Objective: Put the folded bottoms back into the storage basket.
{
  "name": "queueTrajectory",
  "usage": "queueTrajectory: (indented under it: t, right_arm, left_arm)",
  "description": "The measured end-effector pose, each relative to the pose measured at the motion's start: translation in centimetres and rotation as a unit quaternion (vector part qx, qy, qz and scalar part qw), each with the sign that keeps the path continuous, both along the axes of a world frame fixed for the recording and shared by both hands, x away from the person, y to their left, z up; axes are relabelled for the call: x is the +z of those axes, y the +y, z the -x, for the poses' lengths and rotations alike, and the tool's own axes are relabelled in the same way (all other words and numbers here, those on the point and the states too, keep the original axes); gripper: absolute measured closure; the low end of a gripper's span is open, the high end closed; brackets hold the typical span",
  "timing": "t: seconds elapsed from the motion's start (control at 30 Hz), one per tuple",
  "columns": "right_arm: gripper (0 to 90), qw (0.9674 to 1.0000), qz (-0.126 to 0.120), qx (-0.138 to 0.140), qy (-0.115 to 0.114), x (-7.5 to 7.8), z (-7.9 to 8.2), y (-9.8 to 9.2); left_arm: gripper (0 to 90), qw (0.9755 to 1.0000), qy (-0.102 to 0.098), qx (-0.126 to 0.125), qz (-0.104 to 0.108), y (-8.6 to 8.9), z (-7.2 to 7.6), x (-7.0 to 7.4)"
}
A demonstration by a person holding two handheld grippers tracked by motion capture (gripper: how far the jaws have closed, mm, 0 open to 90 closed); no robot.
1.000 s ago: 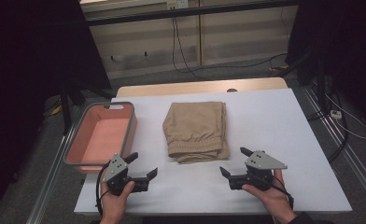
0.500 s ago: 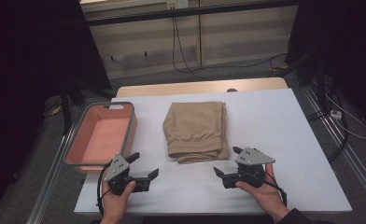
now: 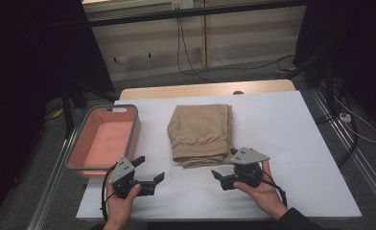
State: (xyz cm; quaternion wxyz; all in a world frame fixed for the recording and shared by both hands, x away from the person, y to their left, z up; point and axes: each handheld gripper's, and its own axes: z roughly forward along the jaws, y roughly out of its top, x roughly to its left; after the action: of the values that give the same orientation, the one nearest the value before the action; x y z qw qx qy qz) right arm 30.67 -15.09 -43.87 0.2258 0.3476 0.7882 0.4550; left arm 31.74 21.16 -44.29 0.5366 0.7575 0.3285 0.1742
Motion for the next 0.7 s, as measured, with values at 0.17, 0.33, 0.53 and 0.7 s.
queueTrajectory:
  t: [0.17,0.33,0.53,0.7]
  right_arm:
    - [7.1,0.9999,0.008,0.012,0.008,0.0,-0.7,0.5]
    - [12.1,0.9990,0.008,0.039,0.022,0.1,-1.4,1.2]
    - [12.6,0.9979,0.029,0.052,0.025,0.0,-2.0,1.7]
    - [14.1,0.9960,0.051,0.059,0.043,-0.2,-3.0,2.2]
  left_arm:
    - [5.6,1.0000,0.000,-0.001,0.000,0.0,0.0,0.0]
    - [5.6,1.0000,0.000,-0.002,-0.001,0.0,0.0,0.0]
    - [5.6,1.0000,0.000,-0.003,-0.001,0.0,0.0,0.0]
    - [5.6,1.0000,0.001,-0.004,-0.004,0.0,0.0,0.0]
